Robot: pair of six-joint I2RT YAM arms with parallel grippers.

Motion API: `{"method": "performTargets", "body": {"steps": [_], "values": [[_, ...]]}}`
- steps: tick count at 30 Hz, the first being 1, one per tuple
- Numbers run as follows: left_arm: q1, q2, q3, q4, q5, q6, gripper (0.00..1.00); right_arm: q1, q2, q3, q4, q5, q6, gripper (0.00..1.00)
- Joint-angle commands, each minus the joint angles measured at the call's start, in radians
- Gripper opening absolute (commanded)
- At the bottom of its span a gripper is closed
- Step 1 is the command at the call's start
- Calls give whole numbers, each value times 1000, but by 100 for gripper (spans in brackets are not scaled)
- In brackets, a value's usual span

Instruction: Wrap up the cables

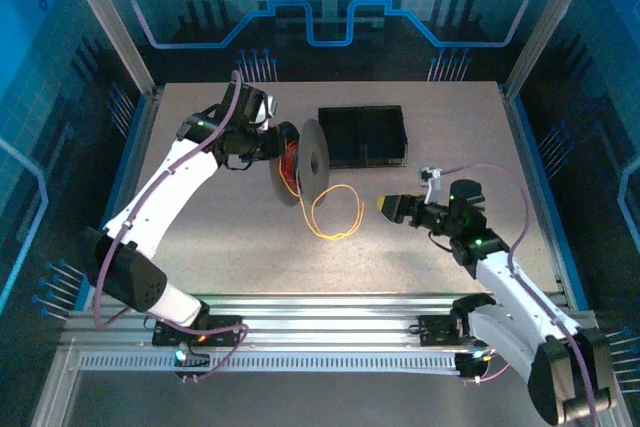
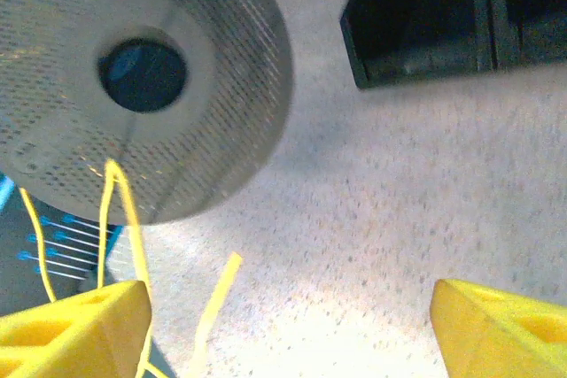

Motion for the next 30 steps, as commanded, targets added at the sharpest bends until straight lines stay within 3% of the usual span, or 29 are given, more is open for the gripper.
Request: {"method": "performTargets", "body": {"steps": [1, 6, 12, 17, 30], "values": [[18, -57, 8, 61, 72, -33, 0, -18, 60, -40, 197, -198, 154, 80], [20, -53, 13, 61, 73, -34, 0, 26, 166, -74, 405, -260, 255, 74], [20, -46, 15, 62, 72, -34, 0, 123, 214, -77, 448, -210, 250, 70], [20, -49, 13, 63, 76, -36, 0, 175, 255, -76, 488, -169, 258, 60], [20, -55, -3, 75, 84, -40, 0, 203, 322, -82, 587, -146, 292, 47]]}}
